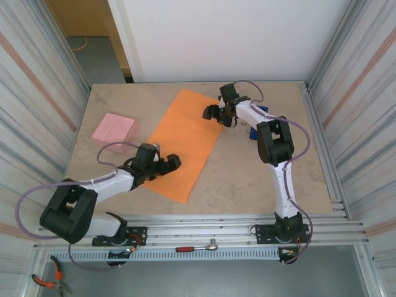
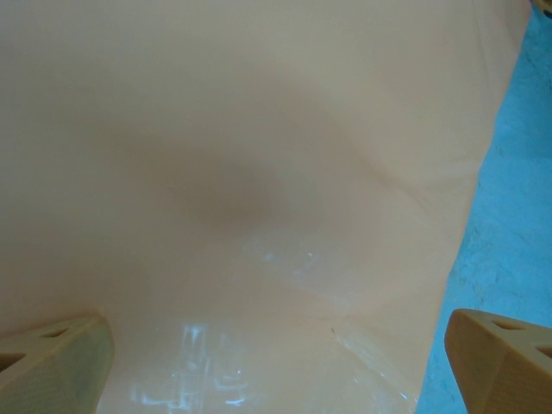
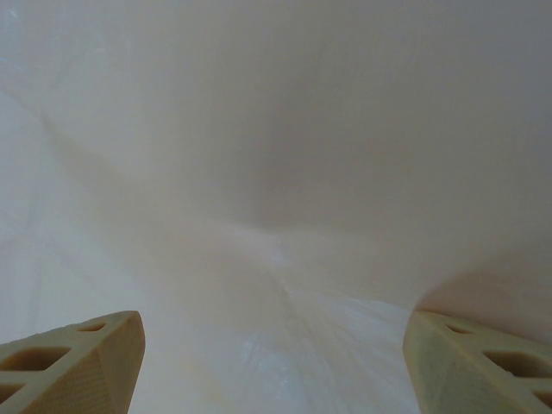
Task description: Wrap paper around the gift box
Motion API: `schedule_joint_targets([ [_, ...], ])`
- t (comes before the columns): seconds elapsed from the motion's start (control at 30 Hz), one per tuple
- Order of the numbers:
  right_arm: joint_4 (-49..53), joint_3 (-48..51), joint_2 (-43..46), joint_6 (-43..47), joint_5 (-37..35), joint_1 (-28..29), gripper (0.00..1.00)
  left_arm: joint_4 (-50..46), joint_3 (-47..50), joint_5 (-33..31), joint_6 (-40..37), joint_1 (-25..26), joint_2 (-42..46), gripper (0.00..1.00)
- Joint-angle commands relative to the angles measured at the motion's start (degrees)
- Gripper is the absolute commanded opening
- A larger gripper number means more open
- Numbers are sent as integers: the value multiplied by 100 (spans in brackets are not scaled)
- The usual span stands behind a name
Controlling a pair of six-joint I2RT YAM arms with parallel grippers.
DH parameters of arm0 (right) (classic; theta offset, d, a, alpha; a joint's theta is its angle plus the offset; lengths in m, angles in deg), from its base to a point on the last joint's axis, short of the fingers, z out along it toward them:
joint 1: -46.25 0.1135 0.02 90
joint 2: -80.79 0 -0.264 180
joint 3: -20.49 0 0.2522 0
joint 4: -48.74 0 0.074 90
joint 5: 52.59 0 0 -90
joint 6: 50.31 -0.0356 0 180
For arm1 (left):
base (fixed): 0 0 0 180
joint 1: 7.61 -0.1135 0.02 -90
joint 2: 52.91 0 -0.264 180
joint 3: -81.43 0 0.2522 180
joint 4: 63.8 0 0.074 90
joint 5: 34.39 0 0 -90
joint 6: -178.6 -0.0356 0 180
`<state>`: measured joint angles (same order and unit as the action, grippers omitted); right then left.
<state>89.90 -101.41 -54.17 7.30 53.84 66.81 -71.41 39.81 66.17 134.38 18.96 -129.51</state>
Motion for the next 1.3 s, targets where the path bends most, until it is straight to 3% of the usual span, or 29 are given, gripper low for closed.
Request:
schedule_joint_targets([
  [0.0,309,573,167,7,-465,-59,79,137,37,106,-50,-180,-96,99],
  [0.47,-703,2938,1386,-652,-459,-21,77,-205,-997,655,-953,-1115,-1230,99],
  [0.77,-1493,4314,2107,-1391,-272,425,77,-1165,-2314,1124,-1968,-1681,-1846,99],
  [1.0,-1493,4557,2676,-1672,-394,1001,77,-1950,-3098,1488,-2493,-1939,-1734,99],
  [1.27,-1071,3954,3022,-1310,-541,1066,79,-1799,-2619,1446,-2027,-2253,-666,99],
])
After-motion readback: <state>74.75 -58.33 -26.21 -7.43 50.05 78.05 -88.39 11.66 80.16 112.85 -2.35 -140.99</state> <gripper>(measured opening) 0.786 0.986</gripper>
